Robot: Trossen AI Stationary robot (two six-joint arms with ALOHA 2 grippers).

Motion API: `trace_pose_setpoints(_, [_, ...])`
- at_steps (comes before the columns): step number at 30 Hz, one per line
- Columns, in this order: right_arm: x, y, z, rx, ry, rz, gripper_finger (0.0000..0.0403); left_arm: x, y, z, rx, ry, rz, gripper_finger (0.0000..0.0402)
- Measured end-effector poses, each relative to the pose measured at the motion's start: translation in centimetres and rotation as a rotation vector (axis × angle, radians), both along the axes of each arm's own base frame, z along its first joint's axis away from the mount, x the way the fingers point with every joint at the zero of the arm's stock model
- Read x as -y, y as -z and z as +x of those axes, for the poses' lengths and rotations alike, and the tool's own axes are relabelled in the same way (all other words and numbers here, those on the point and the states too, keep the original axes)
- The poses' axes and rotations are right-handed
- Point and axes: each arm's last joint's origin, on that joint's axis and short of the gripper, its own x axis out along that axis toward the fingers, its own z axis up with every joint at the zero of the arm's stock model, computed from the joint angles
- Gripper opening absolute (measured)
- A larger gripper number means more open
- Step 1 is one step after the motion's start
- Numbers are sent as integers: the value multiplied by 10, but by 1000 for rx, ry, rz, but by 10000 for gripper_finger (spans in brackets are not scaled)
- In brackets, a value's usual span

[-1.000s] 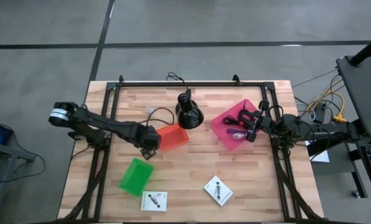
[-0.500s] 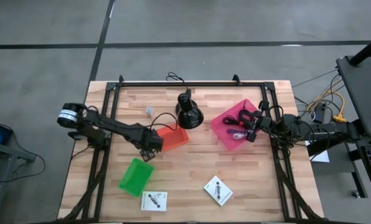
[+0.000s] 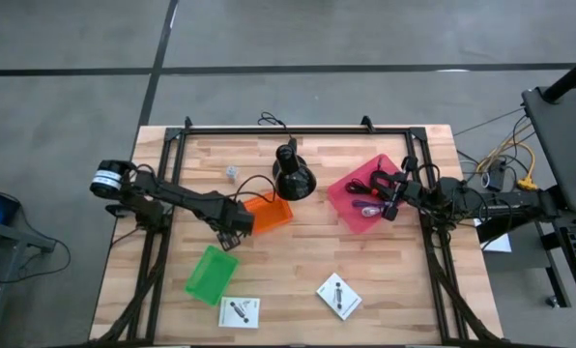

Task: Pick and place items into bin
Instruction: Put the black charger adapter into the green bin

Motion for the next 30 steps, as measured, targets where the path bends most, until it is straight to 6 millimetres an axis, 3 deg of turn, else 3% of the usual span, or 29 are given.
trace_pose_setpoints(9, [0,0,0,0,0,0,57,0,0,0,6,4,-1,136])
trace_pose_setpoints(17, [0,0,0,0,0,0,57,1,-3,0,-10,73,-31,134])
trace_pose_setpoints(30, [0,0,0,-2,1,0,57,2,-50,8,101,123,-46,134])
